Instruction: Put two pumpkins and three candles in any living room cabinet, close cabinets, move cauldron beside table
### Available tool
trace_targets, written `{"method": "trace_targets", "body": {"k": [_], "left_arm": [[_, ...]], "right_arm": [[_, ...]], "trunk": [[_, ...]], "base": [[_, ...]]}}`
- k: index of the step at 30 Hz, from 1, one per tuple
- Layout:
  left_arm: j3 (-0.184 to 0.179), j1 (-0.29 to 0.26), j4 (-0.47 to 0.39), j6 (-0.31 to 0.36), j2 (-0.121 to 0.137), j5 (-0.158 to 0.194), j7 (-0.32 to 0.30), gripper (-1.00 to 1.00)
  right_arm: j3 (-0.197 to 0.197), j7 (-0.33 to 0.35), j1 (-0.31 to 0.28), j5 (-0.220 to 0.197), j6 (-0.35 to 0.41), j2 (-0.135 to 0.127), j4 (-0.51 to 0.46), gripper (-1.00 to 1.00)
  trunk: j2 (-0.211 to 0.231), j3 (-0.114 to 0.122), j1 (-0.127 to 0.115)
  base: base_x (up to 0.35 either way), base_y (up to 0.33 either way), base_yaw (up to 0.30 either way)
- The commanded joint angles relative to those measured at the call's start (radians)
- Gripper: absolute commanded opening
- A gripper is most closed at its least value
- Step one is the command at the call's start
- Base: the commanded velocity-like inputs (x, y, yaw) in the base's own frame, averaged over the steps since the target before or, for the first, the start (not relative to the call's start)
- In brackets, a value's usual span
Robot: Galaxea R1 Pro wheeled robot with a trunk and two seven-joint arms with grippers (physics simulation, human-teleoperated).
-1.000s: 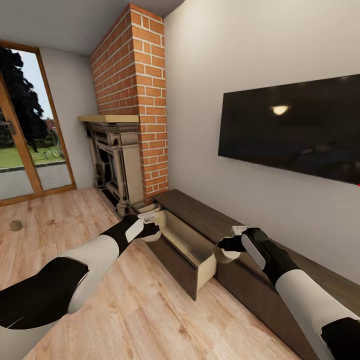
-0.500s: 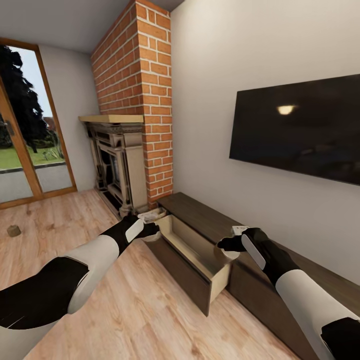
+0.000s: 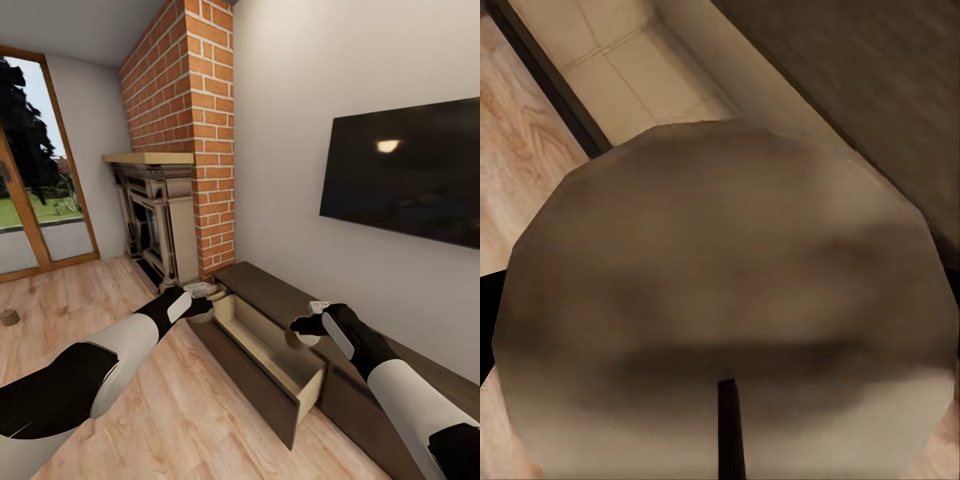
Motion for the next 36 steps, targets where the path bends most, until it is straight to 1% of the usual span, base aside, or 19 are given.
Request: {"method": "trace_targets", "body": {"k": [1, 3, 6, 12, 23, 28, 31, 36], "left_arm": [[-0.007, 0.000, -0.003, 0.004, 0.000, 0.009, 0.007, -1.00], [-0.007, 0.000, -0.003, 0.004, 0.000, 0.009, 0.007, -1.00], [-0.007, 0.000, -0.003, 0.004, 0.000, 0.010, 0.007, -1.00], [-0.007, 0.000, -0.003, 0.004, 0.000, 0.010, 0.007, -1.00], [-0.007, 0.000, -0.003, 0.004, 0.000, 0.010, 0.007, -1.00], [-0.007, 0.000, -0.003, 0.004, 0.000, 0.010, 0.007, -1.00], [-0.007, 0.000, -0.003, 0.004, 0.000, 0.010, 0.007, -1.00], [-0.007, 0.000, -0.003, 0.004, 0.000, 0.011, 0.007, -1.00]], "right_arm": [[0.005, -0.010, -0.001, -0.009, 0.003, -0.001, -0.001, -1.00], [0.005, -0.010, -0.001, -0.008, 0.003, -0.001, -0.001, -1.00], [0.005, -0.011, -0.001, -0.008, 0.002, -0.001, -0.002, -1.00], [0.005, -0.011, -0.001, -0.007, 0.002, -0.001, -0.001, -1.00], [0.005, -0.011, -0.001, -0.009, 0.002, -0.001, -0.002, -1.00], [0.005, -0.010, -0.002, -0.008, 0.002, -0.001, -0.001, -1.00], [0.004, -0.010, -0.002, -0.008, 0.002, -0.001, -0.002, -1.00], [0.005, -0.010, -0.001, -0.009, 0.002, -0.001, -0.001, -1.00]], "trunk": [[-0.001, -0.001, 0.000], [-0.001, -0.001, 0.000], [-0.001, -0.001, 0.000], [-0.001, -0.001, 0.000], [-0.001, -0.001, 0.000], [-0.001, -0.001, 0.000], [-0.001, -0.001, 0.000], [-0.001, -0.001, 0.000]], "base": [[0.292, 0.220, -0.118], [0.268, 0.219, -0.199], [0.060, 0.055, -0.144], [0.023, 0.063, -0.021], [0.202, 0.251, -0.005], [0.231, 0.262, -0.223], [0.066, 0.077, -0.167], [0.011, 0.012, -0.026]]}}
